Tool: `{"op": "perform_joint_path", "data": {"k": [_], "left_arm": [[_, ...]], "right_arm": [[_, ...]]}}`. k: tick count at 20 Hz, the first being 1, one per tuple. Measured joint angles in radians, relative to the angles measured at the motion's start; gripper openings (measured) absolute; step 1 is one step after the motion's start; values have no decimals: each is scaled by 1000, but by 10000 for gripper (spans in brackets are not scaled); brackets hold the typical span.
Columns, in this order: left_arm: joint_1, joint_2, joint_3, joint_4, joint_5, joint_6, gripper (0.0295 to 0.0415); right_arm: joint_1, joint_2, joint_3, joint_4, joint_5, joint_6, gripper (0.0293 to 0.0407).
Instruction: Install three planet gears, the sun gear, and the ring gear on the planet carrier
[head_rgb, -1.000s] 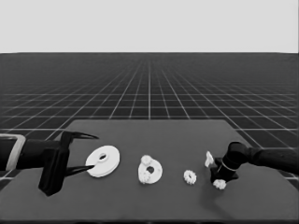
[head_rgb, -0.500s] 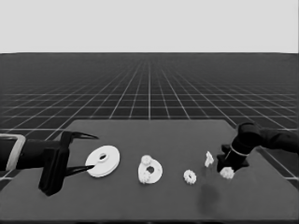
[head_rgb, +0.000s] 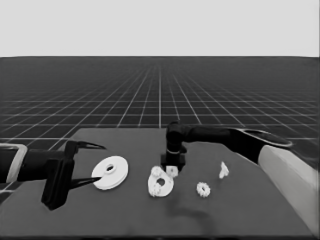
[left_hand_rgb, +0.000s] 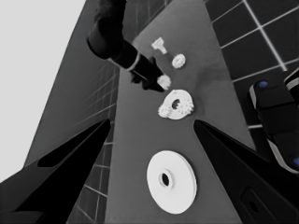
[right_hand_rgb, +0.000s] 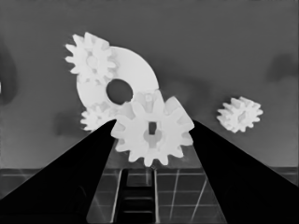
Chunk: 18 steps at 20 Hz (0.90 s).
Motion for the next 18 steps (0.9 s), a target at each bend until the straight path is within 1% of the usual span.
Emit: {"op": "perform_joint_path", "data": {"k": [1, 2, 3, 6, 10, 11, 12, 13, 15, 18], "left_arm": [[0, 0, 0, 0, 0, 0, 385], [0, 0, 0, 0, 0, 0, 385], [0, 0, 0, 0, 0, 0, 385], [0, 0, 0, 0, 0, 0, 385], [0, 0, 0, 0, 0, 0, 385], [0, 0, 0, 0, 0, 0, 385], [0, 0, 0, 0, 0, 0, 385], [0, 0, 0, 0, 0, 0, 385], [0, 0, 0, 0, 0, 0, 385], [0, 0, 0, 0, 0, 0, 385]], "right_arm": [[-62, 9, -32, -65, 16, -20, 312], [-105, 17, -59, -102, 28, -36, 312], [-129, 22, -78, -123, 37, -48, 312], [-152, 29, -102, -145, 48, -61, 312], [-158, 30, -107, -150, 51, -64, 312], [-158, 31, -107, -151, 51, -64, 344], [-158, 31, -108, -151, 51, -64, 371], [-158, 31, -108, -151, 51, -64, 381], [-158, 31, -108, -151, 51, -64, 384], [-158, 31, -108, -151, 51, -64, 385]]}}
